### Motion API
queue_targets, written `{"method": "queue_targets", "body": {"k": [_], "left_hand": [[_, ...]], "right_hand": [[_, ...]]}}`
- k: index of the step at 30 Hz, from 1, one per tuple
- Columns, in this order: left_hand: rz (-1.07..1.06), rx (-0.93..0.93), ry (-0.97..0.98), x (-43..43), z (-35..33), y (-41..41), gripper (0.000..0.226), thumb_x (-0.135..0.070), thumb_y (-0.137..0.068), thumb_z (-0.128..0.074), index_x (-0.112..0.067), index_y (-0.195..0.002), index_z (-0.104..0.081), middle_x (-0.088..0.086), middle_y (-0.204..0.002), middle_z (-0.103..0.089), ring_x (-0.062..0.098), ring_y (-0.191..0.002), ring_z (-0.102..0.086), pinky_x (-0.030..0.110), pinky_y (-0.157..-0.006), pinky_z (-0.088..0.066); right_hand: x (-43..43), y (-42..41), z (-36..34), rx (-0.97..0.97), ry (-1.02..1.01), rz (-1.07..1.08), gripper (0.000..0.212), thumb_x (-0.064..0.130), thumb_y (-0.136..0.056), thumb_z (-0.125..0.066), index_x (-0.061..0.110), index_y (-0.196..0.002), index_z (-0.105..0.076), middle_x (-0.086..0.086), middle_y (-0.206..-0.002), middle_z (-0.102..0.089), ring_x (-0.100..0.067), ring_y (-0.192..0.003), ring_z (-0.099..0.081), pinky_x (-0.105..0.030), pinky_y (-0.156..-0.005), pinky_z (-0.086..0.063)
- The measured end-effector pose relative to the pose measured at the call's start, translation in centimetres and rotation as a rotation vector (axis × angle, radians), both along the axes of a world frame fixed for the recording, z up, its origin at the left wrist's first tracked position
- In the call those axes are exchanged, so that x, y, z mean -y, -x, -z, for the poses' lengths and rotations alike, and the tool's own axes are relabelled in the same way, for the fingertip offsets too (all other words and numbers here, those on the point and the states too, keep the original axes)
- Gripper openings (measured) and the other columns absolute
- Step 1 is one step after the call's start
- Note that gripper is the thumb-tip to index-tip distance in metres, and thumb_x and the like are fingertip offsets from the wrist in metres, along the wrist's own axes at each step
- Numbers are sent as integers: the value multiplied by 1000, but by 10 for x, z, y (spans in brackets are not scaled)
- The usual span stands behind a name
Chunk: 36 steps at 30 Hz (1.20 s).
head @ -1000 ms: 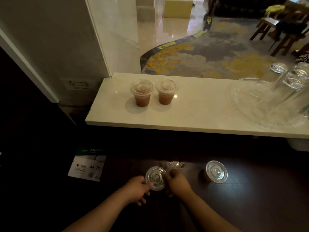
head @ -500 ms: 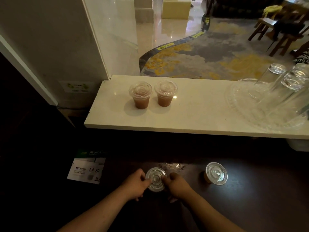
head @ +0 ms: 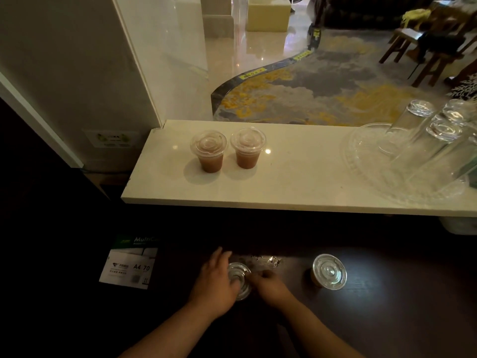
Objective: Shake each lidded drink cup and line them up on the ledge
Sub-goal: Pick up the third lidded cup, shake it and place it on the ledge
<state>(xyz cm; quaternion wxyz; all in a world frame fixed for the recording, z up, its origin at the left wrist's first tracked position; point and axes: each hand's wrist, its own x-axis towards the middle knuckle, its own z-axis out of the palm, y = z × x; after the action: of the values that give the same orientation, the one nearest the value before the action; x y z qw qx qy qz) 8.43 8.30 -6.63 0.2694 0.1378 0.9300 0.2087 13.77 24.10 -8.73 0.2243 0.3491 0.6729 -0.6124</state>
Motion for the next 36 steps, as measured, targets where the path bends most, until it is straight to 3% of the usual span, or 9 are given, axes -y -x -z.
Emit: {"method": "queue_targets", "body": {"k": [2, 5, 9, 13, 18, 22, 27, 33, 36], "left_hand": [[196, -37, 78, -21, -3, -4, 88, -55, -95, -56, -32, -166, -11, -1, -177, 6, 30, -162, -8, 46, -129, -18], [359, -10, 295, -36, 11, -11, 95, -65, -93, -51, -36, -165, 3, 2, -174, 24, 37, -161, 12, 60, -129, -5], [389, 0, 362, -40, 17, -7, 86, -59, -97, -52, -38, -165, -4, 7, -176, 15, 43, -159, -1, 60, -125, -19], [216, -28, 91, -32, 1, 6, 66, -39, -86, -70, -39, -147, -44, 0, -153, -40, 28, -135, -43, 36, -110, -46], [-81, 101, -496, -31, -65, 28, 50, -41, -73, -79, -54, -116, -56, -7, -134, -57, 2, -113, -60, 18, -94, -48], [-140, 143, -724, -30, -154, 51, 59, -70, -71, -76, -59, -125, -54, -16, -131, -59, 5, -117, -63, 34, -106, -54], [-194, 501, -928, -26, -260, 76, 59, -68, -84, -68, -27, -126, -67, 16, -113, -75, 30, -77, -74, 38, -64, -63], [-9, 423, -1104, -15, -326, 87, 68, -21, -76, -90, -39, -136, -61, 9, -143, -62, 40, -124, -68, 57, -104, -56], [-39, 313, -1041, -18, -343, 80, 56, -49, -81, -85, -44, -131, -61, 7, -127, -73, 36, -113, -74, 58, -106, -53]], "right_hand": [[0, -3, 1, 33, 183, 132, 25, 22, -102, -52, 10, -92, -72, 0, -79, -76, -8, -70, -69, -10, -58, -50], [7, -11, 6, 45, 544, 339, 45, 30, -106, -36, 4, -119, -70, -13, -100, -80, -22, -86, -77, -28, -70, -59], [5, -16, 9, 84, 638, 464, 45, 28, -107, -32, 0, -107, -67, -13, -72, -74, -19, -53, -67, -27, -48, -53], [1, -13, 5, 116, 565, 404, 41, 37, -103, -38, 9, -95, -67, -9, -72, -67, -19, -60, -57, -29, -57, -49], [-25, 7, -61, 7, 653, 248, 53, 48, -100, -50, 4, -121, -69, -18, -91, -73, -28, -66, -70, -36, -60, -60], [-46, 31, -161, -306, 619, 217, 41, 32, -98, -61, 1, -125, -66, -19, -91, -71, -23, -57, -66, -28, -52, -59], [-59, 44, -275, -721, 398, 92, 37, 6, -92, -67, 4, -127, -59, -19, -113, -69, -35, -92, -70, -42, -75, -62], [-63, 46, -343, -797, 303, 91, 36, 19, -93, -67, 3, -125, -64, -25, -103, -67, -36, -74, -65, -43, -70, -58], [-63, 43, -353, -883, 295, 66, 34, 6, -92, -68, 5, -126, -64, -31, -122, -64, -36, -86, -66, -45, -77, -57]]}}
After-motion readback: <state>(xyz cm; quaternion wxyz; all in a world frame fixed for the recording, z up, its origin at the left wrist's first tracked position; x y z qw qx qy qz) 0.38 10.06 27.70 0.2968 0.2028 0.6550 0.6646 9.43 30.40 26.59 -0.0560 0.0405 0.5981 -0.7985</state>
